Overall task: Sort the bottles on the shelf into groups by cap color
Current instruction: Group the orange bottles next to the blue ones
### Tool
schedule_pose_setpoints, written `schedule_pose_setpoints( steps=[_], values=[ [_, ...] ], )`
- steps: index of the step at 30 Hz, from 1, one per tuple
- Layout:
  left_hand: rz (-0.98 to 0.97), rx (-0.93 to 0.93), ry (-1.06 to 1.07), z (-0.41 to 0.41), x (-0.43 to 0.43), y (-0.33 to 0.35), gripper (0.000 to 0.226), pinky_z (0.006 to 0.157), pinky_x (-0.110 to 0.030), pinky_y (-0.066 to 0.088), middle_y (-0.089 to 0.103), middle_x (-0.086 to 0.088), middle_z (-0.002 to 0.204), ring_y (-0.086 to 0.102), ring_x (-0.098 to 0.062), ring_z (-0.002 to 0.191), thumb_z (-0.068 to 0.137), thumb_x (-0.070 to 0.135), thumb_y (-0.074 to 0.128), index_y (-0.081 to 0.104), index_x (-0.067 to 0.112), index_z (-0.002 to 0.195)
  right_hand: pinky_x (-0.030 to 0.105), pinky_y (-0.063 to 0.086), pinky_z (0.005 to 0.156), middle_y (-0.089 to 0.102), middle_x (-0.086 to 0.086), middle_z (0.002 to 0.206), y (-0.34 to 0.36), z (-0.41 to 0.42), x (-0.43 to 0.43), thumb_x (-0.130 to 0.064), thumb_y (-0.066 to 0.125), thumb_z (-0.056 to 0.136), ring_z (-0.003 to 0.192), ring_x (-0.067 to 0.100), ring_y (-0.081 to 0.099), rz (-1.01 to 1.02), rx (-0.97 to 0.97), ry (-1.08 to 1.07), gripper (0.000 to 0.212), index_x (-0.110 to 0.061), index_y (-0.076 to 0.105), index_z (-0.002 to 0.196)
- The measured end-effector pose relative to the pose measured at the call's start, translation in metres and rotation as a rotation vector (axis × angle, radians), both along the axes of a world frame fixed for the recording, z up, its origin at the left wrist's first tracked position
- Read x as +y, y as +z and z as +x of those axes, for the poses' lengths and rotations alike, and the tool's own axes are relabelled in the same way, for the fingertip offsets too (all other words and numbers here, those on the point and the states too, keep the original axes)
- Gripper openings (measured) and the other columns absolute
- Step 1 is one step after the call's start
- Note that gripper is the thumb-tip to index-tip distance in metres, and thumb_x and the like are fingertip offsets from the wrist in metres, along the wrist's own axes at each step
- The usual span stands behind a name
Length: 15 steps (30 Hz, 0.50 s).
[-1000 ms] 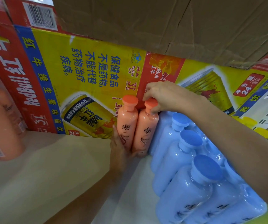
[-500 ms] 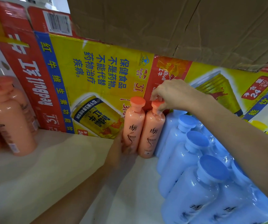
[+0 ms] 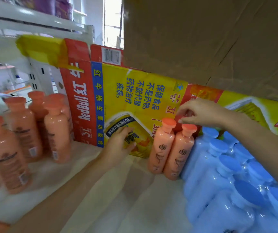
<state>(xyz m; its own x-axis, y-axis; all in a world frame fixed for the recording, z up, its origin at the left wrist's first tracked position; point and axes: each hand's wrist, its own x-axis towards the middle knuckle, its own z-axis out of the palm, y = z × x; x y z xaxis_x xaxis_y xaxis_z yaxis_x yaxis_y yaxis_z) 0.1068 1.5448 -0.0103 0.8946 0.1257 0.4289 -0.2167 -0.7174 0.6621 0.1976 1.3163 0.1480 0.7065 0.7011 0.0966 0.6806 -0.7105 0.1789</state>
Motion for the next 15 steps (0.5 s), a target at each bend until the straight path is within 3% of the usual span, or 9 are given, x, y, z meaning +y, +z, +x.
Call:
schedule_pose_setpoints(
  steps=[4, 7, 11, 15],
  values=[
    [0.132, -0.121, 0.073, -0.035, 0.048, 0.042, 0.041, 0.093, -0.025, 0.039, 0.055, -0.004, 0.122, 0.053, -0.02, 0.112, 0.085, 0.016, 0.062, 0.053, 0.012, 0.125, 0.028, 0.042, 0.083, 0.058, -0.006, 0.105, 0.003, -0.016, 0.033, -0.031, 0.065, 0.083, 0.095, 0.009, 0.054, 0.238, 0.033, 0.151, 0.03, -0.023, 0.063, 0.112],
    [0.277, -0.171, 0.154, -0.07, 0.083, 0.068, 0.038, 0.095, -0.039, 0.046, 0.058, -0.004, 0.12, 0.056, -0.023, 0.11, 0.084, 0.016, 0.062, 0.056, 0.012, 0.122, 0.022, 0.034, 0.088, 0.05, -0.01, 0.11, 0.004, -0.032, 0.071, -0.031, 0.065, 0.083, 0.104, 0.006, 0.047, 0.348, 0.123, 0.243, 0.038, -0.027, 0.057, 0.121],
    [0.575, -0.195, 0.299, -0.111, 0.122, 0.091, 0.035, 0.089, -0.046, 0.049, 0.063, -0.006, 0.114, 0.06, -0.03, 0.102, 0.083, 0.021, 0.059, 0.059, 0.012, 0.117, 0.014, 0.025, 0.094, 0.046, -0.01, 0.129, -0.001, -0.051, 0.131, -0.03, 0.063, 0.085, 0.122, 0.006, 0.04, 0.37, 0.217, 0.338, 0.051, -0.029, 0.045, 0.133],
    [0.745, -0.074, 0.411, -0.14, 0.16, 0.099, 0.044, 0.078, -0.044, 0.054, 0.065, -0.009, 0.104, 0.064, -0.032, 0.088, 0.077, 0.036, 0.038, 0.059, 0.014, 0.11, 0.024, 0.025, 0.104, 0.033, -0.006, 0.146, -0.012, -0.065, 0.192, -0.035, 0.059, 0.088, 0.134, 0.012, 0.031, 0.28, 0.263, 0.395, 0.058, -0.032, 0.032, 0.14]
  ],
)
